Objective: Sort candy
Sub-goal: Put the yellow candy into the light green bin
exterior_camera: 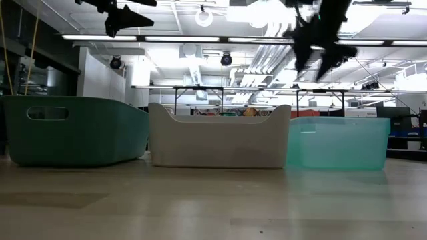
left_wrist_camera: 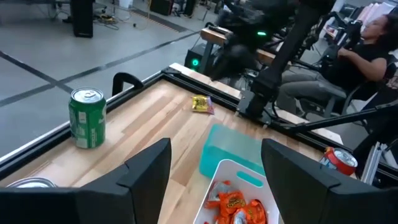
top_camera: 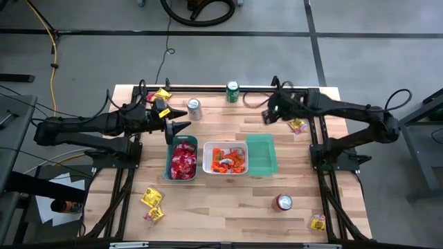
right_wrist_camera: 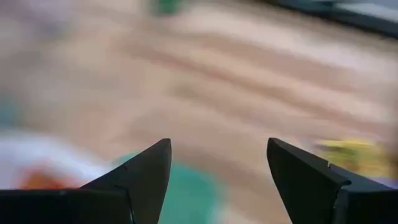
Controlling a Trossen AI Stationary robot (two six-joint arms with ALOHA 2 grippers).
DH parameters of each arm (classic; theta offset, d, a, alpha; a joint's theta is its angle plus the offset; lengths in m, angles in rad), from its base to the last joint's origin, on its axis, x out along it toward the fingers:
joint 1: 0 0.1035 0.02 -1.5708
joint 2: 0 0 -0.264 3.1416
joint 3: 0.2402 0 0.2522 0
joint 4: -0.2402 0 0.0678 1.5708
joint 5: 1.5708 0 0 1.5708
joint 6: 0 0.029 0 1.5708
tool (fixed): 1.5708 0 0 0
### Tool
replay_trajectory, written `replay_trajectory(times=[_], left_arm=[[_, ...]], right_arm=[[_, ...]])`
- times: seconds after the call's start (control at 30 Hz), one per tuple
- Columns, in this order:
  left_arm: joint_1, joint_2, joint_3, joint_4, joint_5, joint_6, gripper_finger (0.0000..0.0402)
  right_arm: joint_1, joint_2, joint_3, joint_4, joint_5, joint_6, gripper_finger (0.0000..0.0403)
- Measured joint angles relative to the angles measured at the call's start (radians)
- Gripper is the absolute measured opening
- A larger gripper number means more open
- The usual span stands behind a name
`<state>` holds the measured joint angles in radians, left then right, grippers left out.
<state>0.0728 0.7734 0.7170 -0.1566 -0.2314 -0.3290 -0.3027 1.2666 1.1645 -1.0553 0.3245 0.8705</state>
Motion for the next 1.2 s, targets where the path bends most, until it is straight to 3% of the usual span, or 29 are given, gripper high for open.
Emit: replay_trajectory(times=[0.13, 0.33, 0.6, 0.83, 0.97, 1.13, 1.2], left_arm=[[0.0, 0.0, 0.0, 0.0, 0.0, -0.001, 0.0237], [0.0, 0.0, 0.0, -0.003, 0.0, -0.001, 0.0237], [-0.001, 0.0, 0.0, -0.003, 0.0, -0.001, 0.0236], [0.0, 0.0, 0.0, -0.003, -0.017, -0.001, 0.0236], [0.0, 0.0, 0.0, -0.003, -0.018, -0.001, 0.0236], [0.0, 0.0, 0.0, -0.003, -0.018, -0.059, 0.0236], [0.0, 0.0, 0.0, -0.003, -0.018, -0.062, 0.0236]], right_arm=[[-0.196, 0.039, -0.013, -0.144, 0.035, -0.019, 0.0261], [-0.386, 0.092, -0.189, -0.076, -0.017, -0.065, 0.0261], [-0.45, 0.102, -0.483, 0.149, -0.039, 0.059, 0.0261], [-0.449, 0.097, -0.618, 0.386, -0.037, 0.163, 0.0251], [-0.449, 0.096, -0.637, 0.409, -0.043, 0.151, 0.0195], [-0.38, 0.063, -0.596, 0.381, -0.051, -0.002, 0.004], [-0.327, 0.013, -0.553, 0.384, -0.073, -0.062, 0.0015]])
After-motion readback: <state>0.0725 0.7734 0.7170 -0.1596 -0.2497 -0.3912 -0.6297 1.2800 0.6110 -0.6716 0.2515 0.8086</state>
